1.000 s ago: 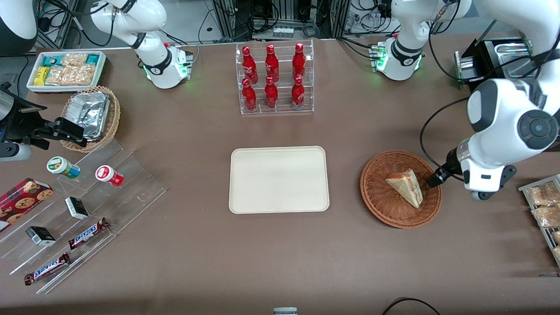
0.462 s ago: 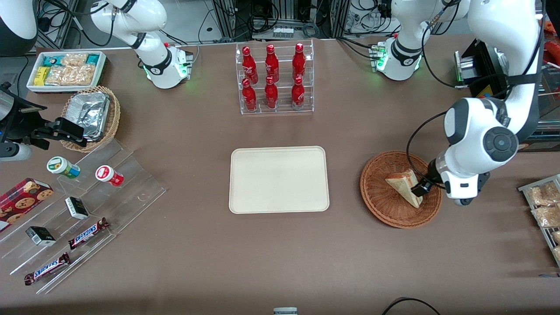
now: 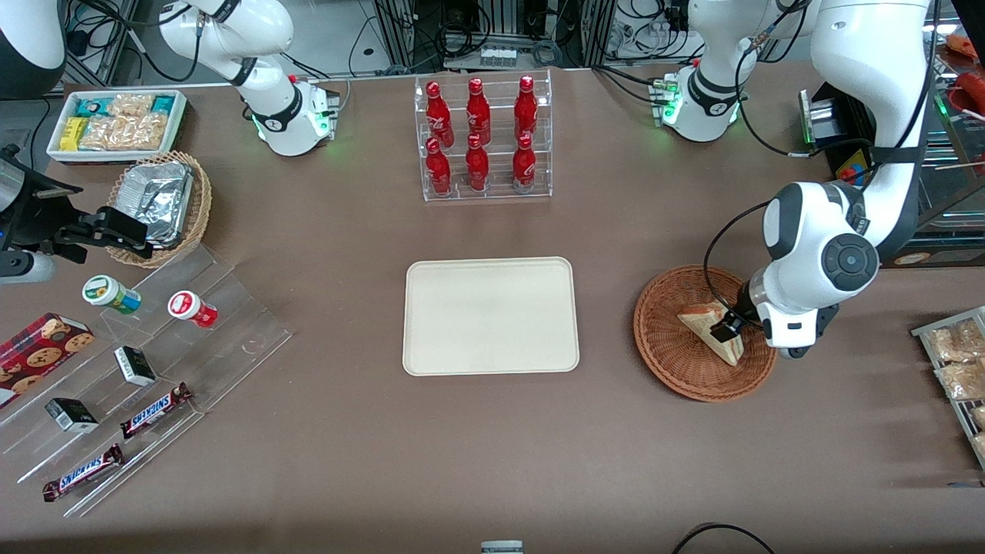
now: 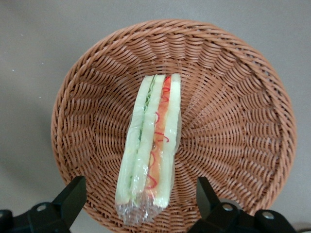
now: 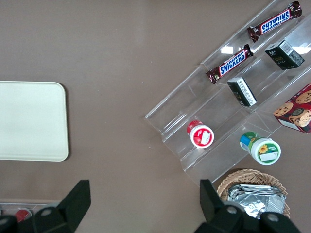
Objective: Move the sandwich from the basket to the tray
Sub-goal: 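Lower the left gripper onto the sandwich and close on it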
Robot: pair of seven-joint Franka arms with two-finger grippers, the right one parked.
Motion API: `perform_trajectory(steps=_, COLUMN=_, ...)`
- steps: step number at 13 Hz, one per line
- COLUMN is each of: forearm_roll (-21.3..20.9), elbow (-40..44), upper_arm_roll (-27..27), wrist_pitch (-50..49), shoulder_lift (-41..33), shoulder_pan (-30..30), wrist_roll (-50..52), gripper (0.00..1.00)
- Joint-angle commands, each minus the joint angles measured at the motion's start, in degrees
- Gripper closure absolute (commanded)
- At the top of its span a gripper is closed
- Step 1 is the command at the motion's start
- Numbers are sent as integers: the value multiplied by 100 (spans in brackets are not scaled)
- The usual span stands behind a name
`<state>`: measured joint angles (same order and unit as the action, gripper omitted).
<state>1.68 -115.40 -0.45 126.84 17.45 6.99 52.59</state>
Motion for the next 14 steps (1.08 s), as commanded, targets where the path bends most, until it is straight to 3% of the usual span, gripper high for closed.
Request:
perform_trajectory(steps=1, forearm_roll=-1, elbow=-377, upper_arm_roll=19, wrist_pitch=541, shoulder_lift=-22, shoulder_pan=48, wrist_roll=103, gripper=0)
perform_trajectory(steps=4, forearm_roll=-1, elbow=-404, upper_arm_roll=19, wrist_pitch=640, shoulder_lift=83, shoulder_pan=56, wrist_roll=103, gripper=1)
perform_trajectory(steps=5, forearm_roll=8, elbow=-404, upper_arm_roll=19, wrist_pitch=649, shoulder_lift=101, shoulder_pan=56, wrist_roll=120, gripper=14)
perform_trajectory(steps=7, forearm_roll=8, elbow=-404, upper_arm_roll=19, wrist_pitch=631, shoulder_lift=136, shoulder_pan=56, wrist_roll=199, gripper=96)
perform_trajectory(steps=11, forearm_roll=8, elbow=-247, upper_arm_roll=19, wrist_pitch=387, shoulder_lift=84, shoulder_pan=57, wrist_roll=112, gripper=100)
perform_trajectory(steps=14, forearm_roll=-184, elbow=945, upper_arm_roll=-86, wrist_pitch=-1260, shoulder_lift=-22, shoulder_pan=65, wrist_roll=-160, gripper=100)
